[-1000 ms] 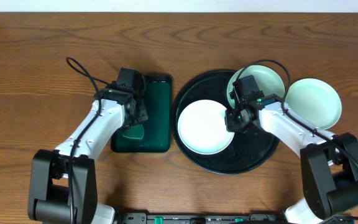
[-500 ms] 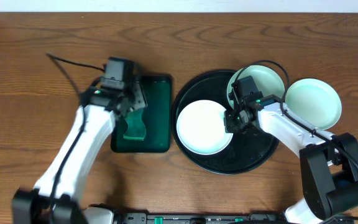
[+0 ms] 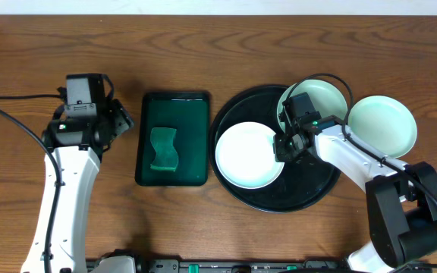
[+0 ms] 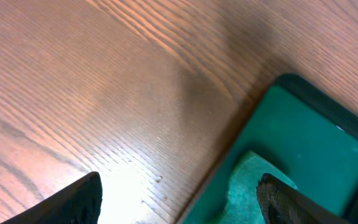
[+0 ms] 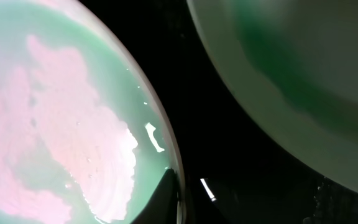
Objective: Clean dirty plates on tray and stack at the side
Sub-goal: 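Release the sponge and pull the left arm back to the left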
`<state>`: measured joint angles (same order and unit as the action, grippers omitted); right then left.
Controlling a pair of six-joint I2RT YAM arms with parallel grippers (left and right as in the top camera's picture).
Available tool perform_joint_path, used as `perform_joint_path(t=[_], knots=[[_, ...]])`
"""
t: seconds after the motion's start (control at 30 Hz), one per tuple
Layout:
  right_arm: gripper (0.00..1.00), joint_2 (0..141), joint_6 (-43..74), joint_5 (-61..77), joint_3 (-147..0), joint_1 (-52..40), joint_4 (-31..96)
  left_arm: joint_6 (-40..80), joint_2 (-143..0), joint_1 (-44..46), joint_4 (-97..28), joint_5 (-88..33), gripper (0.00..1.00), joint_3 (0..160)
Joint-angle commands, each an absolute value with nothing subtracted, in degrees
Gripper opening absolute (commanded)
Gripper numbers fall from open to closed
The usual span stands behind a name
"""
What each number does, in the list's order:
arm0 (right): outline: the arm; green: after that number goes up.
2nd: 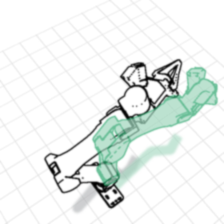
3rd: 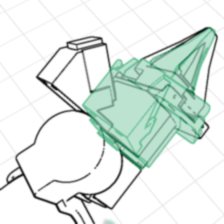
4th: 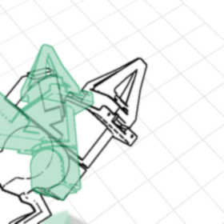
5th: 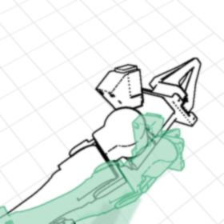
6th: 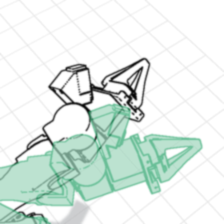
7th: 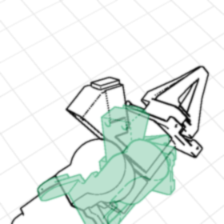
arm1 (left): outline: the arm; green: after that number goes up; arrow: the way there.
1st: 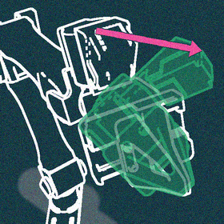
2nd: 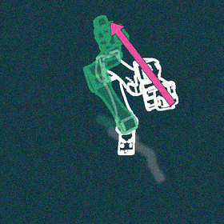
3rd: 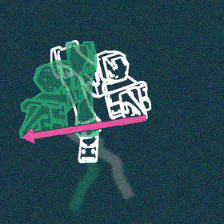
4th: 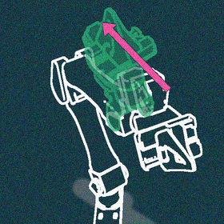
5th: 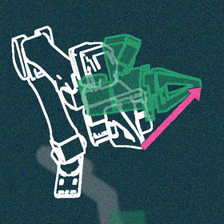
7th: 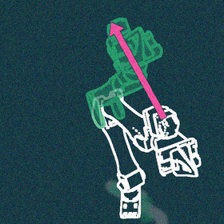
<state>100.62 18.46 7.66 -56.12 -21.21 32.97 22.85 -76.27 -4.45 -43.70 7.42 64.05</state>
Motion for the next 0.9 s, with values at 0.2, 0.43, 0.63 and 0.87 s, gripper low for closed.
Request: perform_joint_path(t=[0.2,0.43,0.63,0.87], knots=[[0.06,100.68,17.93,6.02,-55.75,-21.78,32.97,23.14,-75.85,-5.23,-44.10,8.38,0.81,64.69],[0.01,100.68,17.96,5.39,-55.75,-21.80,32.99,23.14,-75.85,-5.23,-44.10,8.38,0.81,64.69],[0.01,100.60,17.96,5.65,-56.21,-21.65,34.59,23.14,-75.85,-5.23,-44.10,8.40,0.81,64.69],[0.01,98.59,19.27,8.58,-58.85,-18.57,38.20,23.14,-75.85,-5.23,-44.10,8.38,0.81,64.69]])
